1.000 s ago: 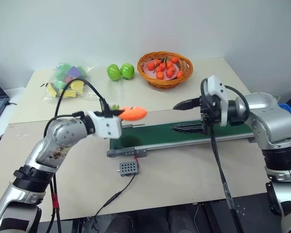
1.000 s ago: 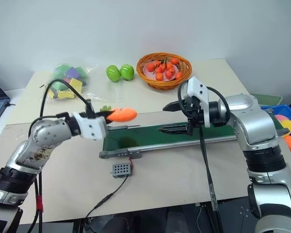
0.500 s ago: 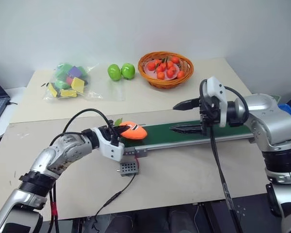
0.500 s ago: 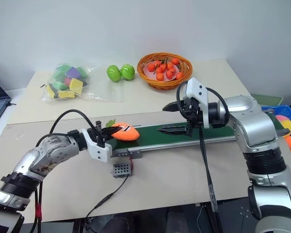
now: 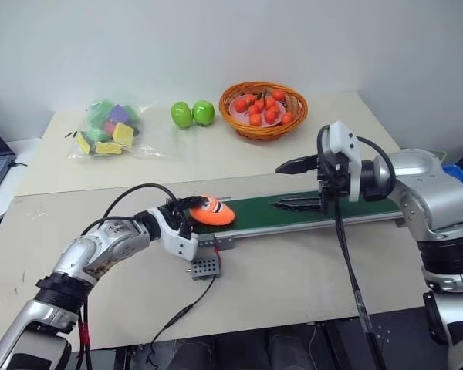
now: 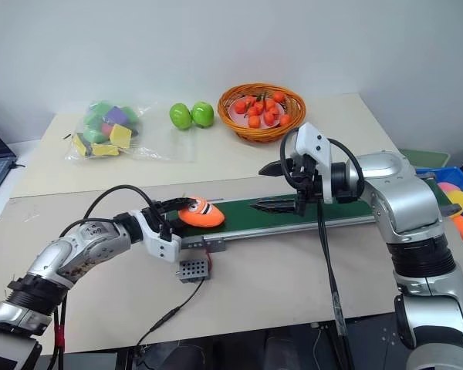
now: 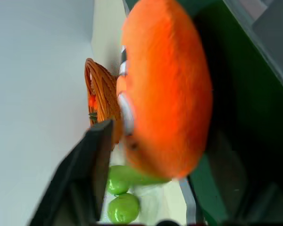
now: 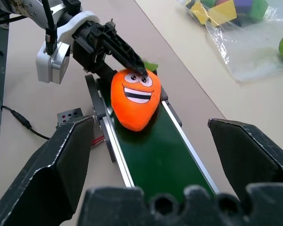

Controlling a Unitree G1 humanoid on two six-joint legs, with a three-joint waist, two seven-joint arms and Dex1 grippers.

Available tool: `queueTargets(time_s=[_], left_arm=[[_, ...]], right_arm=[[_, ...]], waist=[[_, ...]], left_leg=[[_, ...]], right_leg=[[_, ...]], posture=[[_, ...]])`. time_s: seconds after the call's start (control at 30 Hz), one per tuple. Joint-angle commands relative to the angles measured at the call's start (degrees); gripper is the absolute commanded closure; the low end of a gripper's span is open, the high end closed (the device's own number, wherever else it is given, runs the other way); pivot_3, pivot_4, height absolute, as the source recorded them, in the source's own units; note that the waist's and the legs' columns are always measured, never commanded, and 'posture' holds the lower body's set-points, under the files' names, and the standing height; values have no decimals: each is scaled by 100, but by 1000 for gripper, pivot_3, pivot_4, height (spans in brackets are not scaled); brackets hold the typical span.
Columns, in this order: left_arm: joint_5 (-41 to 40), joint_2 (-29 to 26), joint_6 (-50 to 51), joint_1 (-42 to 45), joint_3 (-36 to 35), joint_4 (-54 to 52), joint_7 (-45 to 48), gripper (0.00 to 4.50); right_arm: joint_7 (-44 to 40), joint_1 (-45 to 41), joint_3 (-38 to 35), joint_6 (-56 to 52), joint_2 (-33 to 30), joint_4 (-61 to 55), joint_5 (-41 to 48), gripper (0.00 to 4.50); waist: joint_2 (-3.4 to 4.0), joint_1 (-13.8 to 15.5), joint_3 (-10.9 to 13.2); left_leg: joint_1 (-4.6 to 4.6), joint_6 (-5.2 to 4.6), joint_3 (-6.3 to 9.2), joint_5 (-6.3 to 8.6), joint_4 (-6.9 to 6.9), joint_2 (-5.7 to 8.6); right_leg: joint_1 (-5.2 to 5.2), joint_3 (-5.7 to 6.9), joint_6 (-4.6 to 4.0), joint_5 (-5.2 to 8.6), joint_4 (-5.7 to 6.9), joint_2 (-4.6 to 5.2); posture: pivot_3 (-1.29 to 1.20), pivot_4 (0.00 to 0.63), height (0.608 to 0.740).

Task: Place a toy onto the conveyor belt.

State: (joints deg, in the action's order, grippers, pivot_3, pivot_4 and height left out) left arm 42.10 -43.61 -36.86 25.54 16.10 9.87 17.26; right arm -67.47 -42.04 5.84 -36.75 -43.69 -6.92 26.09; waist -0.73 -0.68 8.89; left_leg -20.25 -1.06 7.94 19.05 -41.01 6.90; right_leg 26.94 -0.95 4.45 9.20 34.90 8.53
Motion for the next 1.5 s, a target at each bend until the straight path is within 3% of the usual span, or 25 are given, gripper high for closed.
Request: queueTargets(time_s=[0.03,0.2,0.3,0.5,0.73,1.5], left_arm=[[-637,-1,251,98,-252,-113,316,66],[-2785,-32,1465,-8,-373,-766,2183,66],[-5344,-453,4194,-230,-813,-2066,3753,66],[-7401,-694,6755,-29,-1582,-2899,4083,66],[-7907,-495,7433,132,-1919,-2928,3892,66],[-7527,-522,7519,760,-1961,-2600,3726,66]], right_arm=[[-25,-46,-245,53,-73,-160,128,0],[-77,-74,-239,105,-108,-87,89,0],[-143,-94,-328,134,-256,15,47,0],[-151,110,-604,201,-596,122,32,0],[-443,434,-1021,472,-1190,228,60,0],[-426,100,-943,520,-945,621,21,0]], waist=[[0,-9,0],[0,-9,0],[-2,-36,1],[-1,-17,3],[-2,-9,4],[-3,-20,5]], left_leg=[[0,0,0,0,0,0],[-3,-2,-4,1,0,-2],[-7,-6,-4,3,-2,-2],[-4,-10,-8,6,-4,-4],[-1,-9,-13,6,-3,-6],[2,-8,-29,5,1,-20]], right_leg=[[0,0,0,0,1,0],[7,0,0,0,5,1],[9,0,0,0,5,1],[12,1,0,0,9,0],[7,0,-1,0,2,-2],[8,-1,-11,-7,-3,-6]], posture=[[0,150,740],[0,150,740],[0,150,740],[0,150,740],[0,150,740],[0,150,740]])
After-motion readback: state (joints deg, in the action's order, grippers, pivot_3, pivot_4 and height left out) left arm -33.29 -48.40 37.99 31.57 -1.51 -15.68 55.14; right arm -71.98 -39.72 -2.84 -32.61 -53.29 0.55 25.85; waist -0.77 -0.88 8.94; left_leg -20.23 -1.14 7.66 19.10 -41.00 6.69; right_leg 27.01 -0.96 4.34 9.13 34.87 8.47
